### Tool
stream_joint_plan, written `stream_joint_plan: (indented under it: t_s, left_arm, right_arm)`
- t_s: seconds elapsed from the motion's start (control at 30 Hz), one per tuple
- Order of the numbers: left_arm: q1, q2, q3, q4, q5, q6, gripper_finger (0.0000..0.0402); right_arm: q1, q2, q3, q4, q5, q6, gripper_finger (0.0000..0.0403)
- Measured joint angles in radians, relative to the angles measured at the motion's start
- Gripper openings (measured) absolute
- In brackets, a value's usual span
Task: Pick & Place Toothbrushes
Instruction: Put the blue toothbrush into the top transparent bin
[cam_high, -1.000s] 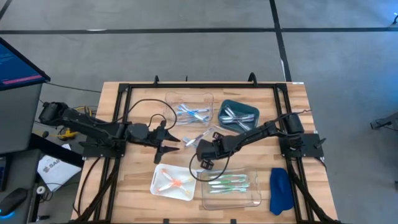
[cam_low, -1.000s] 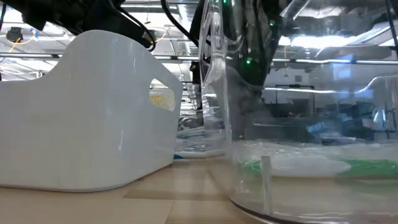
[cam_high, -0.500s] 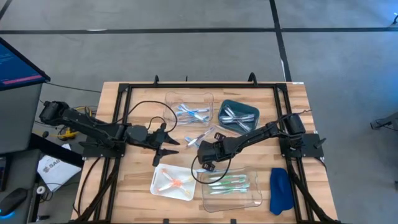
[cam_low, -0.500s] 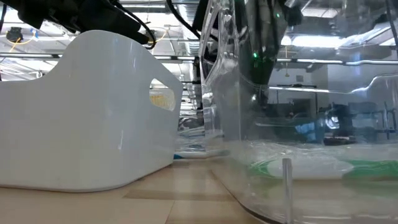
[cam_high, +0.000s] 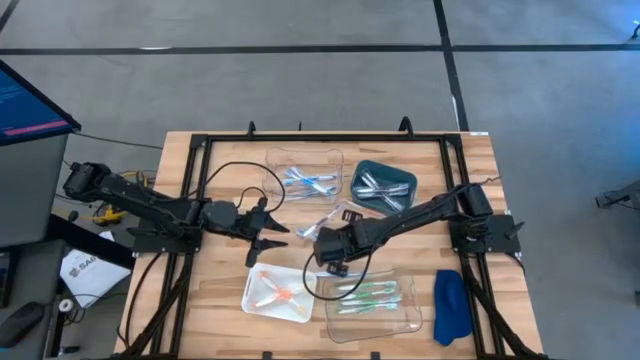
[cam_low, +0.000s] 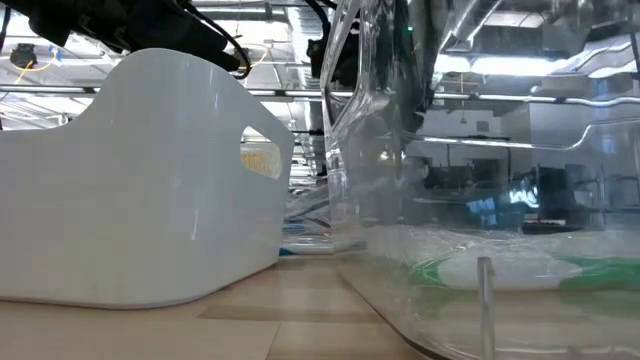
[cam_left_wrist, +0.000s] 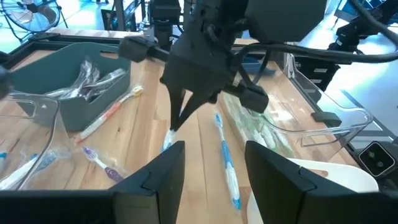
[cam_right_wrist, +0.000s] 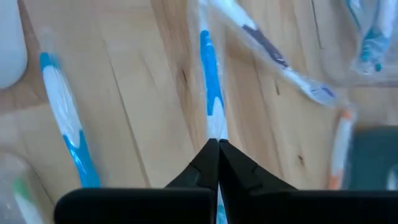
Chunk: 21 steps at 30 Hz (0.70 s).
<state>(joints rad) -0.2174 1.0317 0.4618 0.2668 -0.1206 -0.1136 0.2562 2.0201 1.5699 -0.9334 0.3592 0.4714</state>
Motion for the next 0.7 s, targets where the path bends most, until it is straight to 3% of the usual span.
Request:
stream_joint_plan:
  t_s: [0.17, 0.5, 0.7]
  left_arm:
    - [0.0, 0.0, 0.0, 0.001, 0.0, 0.0, 0.0163]
    - [0.0, 0.0, 0.0, 0.003, 0.001, 0.0, 0.0163]
    - [0.0, 0.0, 0.0, 0.003, 0.004, 0.0, 0.0163]
  right_arm:
    - [-0.002, -0.002, 0.033, -0.039, -0.051, -0.092, 0.0]
    - [-0.053, -0.002, 0.034, -0.029, -0.34, -0.3, 0.0]
    - [-0.106, -0.002, 0.083, -0.222, -0.36, -0.347, 0.0]
